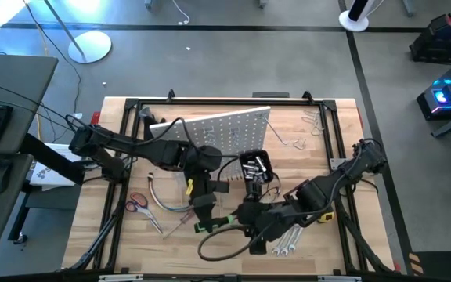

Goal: Hang tools onto peg board
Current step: Hang the green screwdriver on the peg board

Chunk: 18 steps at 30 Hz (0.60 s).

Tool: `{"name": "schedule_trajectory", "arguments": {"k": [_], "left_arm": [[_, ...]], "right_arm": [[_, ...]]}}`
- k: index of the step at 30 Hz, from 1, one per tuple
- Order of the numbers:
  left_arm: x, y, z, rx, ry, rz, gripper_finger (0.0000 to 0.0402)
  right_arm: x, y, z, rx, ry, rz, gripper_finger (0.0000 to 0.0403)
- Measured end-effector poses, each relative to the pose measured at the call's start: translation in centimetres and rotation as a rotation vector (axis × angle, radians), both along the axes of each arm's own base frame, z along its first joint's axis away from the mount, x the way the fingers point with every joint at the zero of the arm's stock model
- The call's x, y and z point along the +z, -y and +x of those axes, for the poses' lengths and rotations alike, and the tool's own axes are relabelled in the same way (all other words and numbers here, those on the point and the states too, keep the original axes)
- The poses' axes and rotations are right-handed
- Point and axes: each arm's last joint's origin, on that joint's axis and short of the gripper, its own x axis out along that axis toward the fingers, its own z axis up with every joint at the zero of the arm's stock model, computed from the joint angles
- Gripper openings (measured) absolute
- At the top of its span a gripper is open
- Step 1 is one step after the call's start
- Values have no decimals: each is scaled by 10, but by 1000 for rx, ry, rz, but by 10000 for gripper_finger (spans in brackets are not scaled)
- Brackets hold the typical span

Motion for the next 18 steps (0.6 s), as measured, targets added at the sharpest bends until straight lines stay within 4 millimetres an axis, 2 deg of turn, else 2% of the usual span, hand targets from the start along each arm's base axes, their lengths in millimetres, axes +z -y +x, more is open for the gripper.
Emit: {"name": "schedule_trajectory", "arguments": {"k": [4, 8, 11, 18], "left_arm": [[0, -6, 1, 6, 12, 4, 115], [-2, -10, 1, 17, 21, 25, 115], [-2, -12, 1, 33, 16, 30, 115], [-3, -13, 3, 75, 3, 50, 115]], "right_arm": [[1, 1, 1, -17, 20, -16, 97], [1, 1, 1, -24, 23, -18, 94], [1, 1, 1, -27, 28, -26, 123], [2, 6, 5, -53, 52, -64, 229]]}}
